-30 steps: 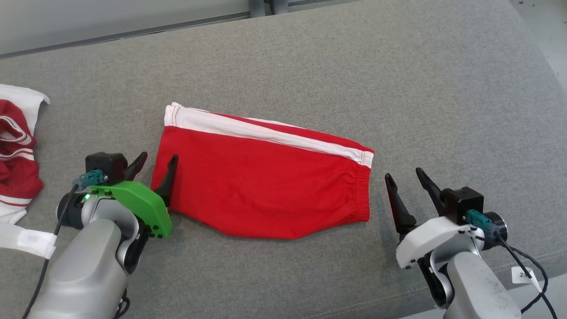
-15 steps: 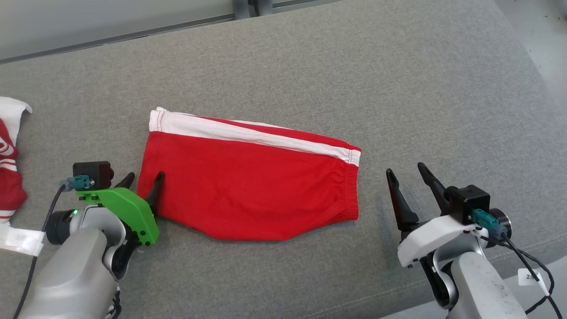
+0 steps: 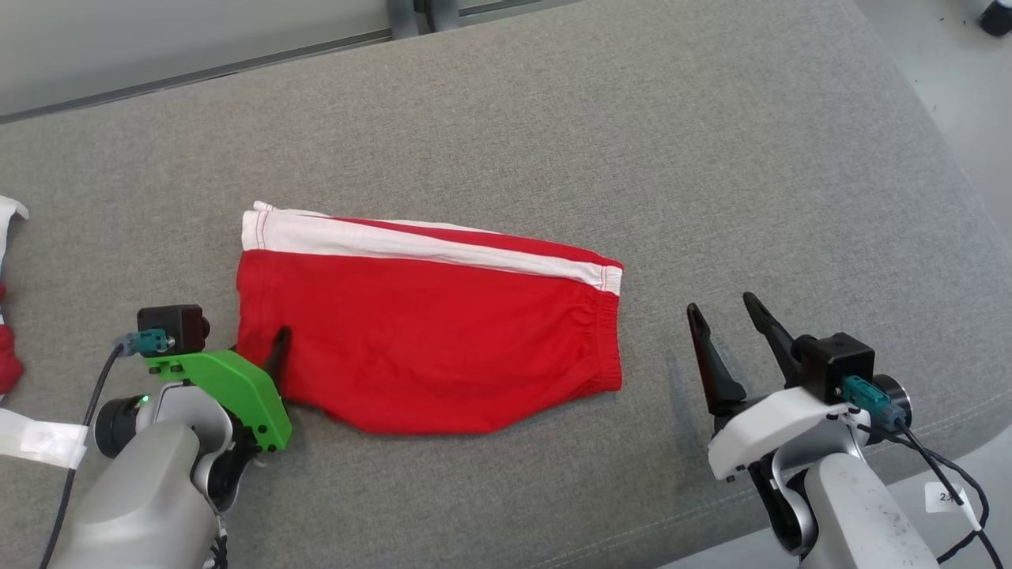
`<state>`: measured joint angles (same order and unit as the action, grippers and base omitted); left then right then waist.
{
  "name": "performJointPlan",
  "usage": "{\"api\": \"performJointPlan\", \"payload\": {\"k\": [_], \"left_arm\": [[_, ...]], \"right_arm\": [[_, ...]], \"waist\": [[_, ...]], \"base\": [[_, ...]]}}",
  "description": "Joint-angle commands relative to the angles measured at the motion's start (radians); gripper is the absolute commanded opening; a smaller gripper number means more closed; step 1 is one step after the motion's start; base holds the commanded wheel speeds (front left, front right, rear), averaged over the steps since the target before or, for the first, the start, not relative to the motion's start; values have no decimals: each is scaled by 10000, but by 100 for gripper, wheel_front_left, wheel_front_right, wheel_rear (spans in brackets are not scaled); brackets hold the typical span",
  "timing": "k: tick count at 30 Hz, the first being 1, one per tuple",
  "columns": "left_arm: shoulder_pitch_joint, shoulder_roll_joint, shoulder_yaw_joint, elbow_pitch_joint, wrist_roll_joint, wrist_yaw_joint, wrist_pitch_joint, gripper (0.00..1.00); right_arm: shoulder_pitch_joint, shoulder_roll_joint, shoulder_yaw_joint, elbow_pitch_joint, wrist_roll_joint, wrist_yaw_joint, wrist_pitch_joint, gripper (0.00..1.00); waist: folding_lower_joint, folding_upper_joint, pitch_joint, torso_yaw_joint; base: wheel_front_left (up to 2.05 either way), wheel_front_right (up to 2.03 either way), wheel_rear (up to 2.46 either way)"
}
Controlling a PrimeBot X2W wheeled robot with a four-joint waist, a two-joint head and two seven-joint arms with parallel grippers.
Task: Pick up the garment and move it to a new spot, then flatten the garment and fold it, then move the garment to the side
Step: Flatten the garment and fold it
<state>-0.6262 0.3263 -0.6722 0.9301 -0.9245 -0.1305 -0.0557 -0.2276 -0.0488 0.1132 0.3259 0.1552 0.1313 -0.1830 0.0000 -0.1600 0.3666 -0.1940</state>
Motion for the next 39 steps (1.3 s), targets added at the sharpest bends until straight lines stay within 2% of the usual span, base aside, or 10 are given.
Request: {"api": "performJointPlan", "payload": {"k": [1, 14, 17, 22, 34, 39], "left_arm": [[205, -49, -25, -55, -70, 10, -87, 0], [650, -128, 177, -44, -684, 18, -1204, 0], [916, -151, 384, -125, -840, 214, -1528, 0], [1625, -340, 524, -725, -893, 714, -1832, 0], [3777, -344, 894, -3741, -620, 2610, -2067, 0], [4247, -258, 876, -4492, -637, 2928, -1998, 0]], "right_arm": [[179, -33, 23, -33, 0, -10, 14, 100], [432, -35, -46, -10, -63, -10, -27, 100], [455, -35, -90, -43, -70, -11, -21, 100], [630, -33, -172, -86, -91, -11, 23, 100], [803, -33, -410, -242, -268, -10, 241, 100], [763, -35, -354, -260, -207, -10, 309, 100]], "waist": [[0, 0, -31, -13], [0, 0, -444, 213], [0, 0, -557, 375], [0, 0, -747, 739], [0, 0, -1092, 1533], [0, 0, -1155, 1607]], "base": [[0, 0, 0], [0, 0, 0], [0, 0, 0], [0, 0, 0], [0, 0, 0], [0, 0, 0]]}}
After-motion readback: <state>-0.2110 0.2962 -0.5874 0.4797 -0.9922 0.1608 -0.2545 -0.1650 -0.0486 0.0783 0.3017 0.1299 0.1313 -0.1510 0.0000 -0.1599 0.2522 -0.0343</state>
